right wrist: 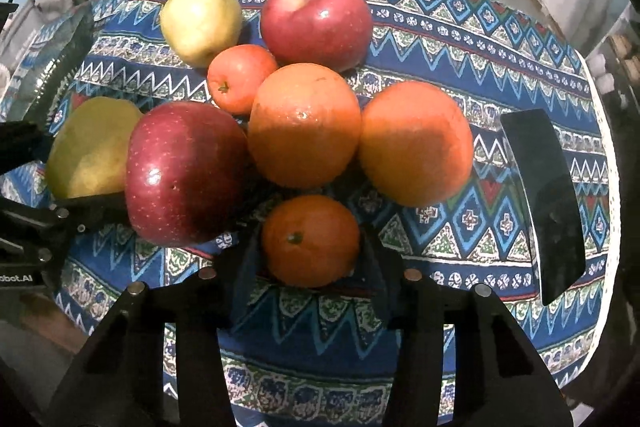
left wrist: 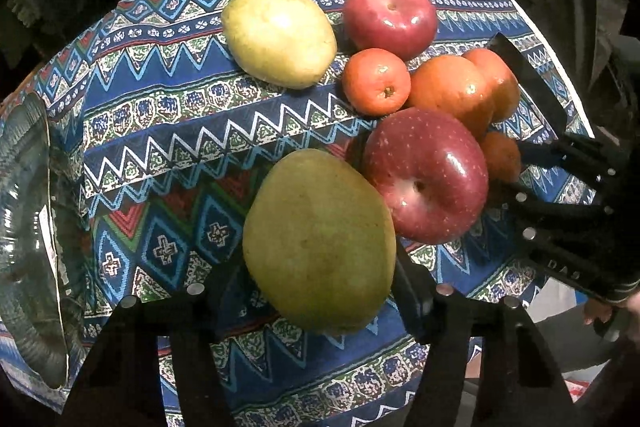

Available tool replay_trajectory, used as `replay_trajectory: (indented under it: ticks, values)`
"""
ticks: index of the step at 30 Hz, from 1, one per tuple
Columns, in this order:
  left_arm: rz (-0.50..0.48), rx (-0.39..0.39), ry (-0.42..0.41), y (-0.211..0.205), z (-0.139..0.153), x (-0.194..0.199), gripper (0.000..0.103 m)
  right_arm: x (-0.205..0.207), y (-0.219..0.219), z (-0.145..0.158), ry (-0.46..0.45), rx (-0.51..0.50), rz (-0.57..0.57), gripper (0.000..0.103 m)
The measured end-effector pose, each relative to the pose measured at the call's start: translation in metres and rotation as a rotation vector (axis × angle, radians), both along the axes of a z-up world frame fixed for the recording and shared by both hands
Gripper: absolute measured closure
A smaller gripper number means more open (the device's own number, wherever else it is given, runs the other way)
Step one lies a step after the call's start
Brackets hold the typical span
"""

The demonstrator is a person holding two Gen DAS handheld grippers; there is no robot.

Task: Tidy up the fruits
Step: 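Grasp the large green pear with the left tool while the right tool grasps an orange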

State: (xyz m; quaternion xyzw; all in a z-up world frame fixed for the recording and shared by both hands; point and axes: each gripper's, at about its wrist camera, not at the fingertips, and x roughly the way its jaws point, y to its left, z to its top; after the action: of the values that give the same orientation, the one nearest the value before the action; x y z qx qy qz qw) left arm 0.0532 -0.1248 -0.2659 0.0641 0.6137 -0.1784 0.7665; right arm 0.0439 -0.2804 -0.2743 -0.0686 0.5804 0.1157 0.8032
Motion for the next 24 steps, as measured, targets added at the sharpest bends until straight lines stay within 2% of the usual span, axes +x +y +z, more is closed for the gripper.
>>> replay_trajectory:
  ticks: [10,18,20,21,22,23,24]
  values:
    - [-0.002,0.041,-0.045,0.005,0.007,-0.014,0.038,-0.001,-0.006,0.032,-0.095,-0.021,-0.036,0.056]
    - [0.031,0.016,-0.125,0.016,0.037,-0.021,0.04,-0.003,-0.011,0.062,-0.188,-0.017,-0.055,0.056]
    - [0.037,0.005,-0.172,0.02,0.051,-0.022,0.046,-0.006,-0.011,0.072,-0.219,-0.014,-0.056,0.056]
    - [0.038,-0.001,-0.194,0.021,0.057,-0.023,0.055,-0.007,-0.01,0.076,-0.233,-0.011,-0.055,0.056]
    - [0.037,-0.017,-0.212,0.022,0.065,-0.023,0.073,-0.007,-0.009,0.081,-0.247,-0.008,-0.055,0.056]
    - [0.036,-0.041,-0.224,0.022,0.073,-0.022,0.08,-0.008,-0.01,0.086,-0.259,-0.006,-0.054,0.056]
    - [0.037,-0.049,-0.231,0.021,0.078,-0.022,0.081,-0.008,-0.01,0.089,-0.267,-0.004,-0.053,0.056]
